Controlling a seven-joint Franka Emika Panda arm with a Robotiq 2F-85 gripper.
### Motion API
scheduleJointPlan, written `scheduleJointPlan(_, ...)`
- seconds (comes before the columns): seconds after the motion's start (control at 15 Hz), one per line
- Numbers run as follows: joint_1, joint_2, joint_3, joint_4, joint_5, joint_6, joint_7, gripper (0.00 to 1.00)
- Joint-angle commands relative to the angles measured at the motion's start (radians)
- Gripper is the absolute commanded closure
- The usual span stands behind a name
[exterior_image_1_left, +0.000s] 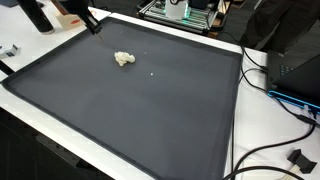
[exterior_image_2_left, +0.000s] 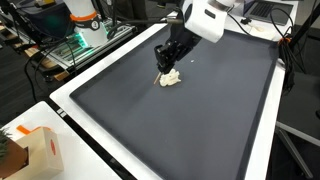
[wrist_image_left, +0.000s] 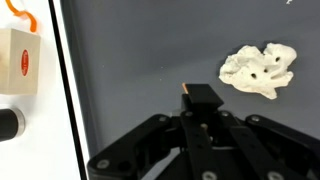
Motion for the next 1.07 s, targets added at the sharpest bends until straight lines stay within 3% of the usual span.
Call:
scheduleJointPlan(0.0, -0.030, -0.070, 0.026, -0.066, 0.043, 0.053, -0.070, 0.97)
scheduleJointPlan(1.0, -0.068, -0.280, 0.078, -0.280, 0.163, 0.243, -0.421, 0.97)
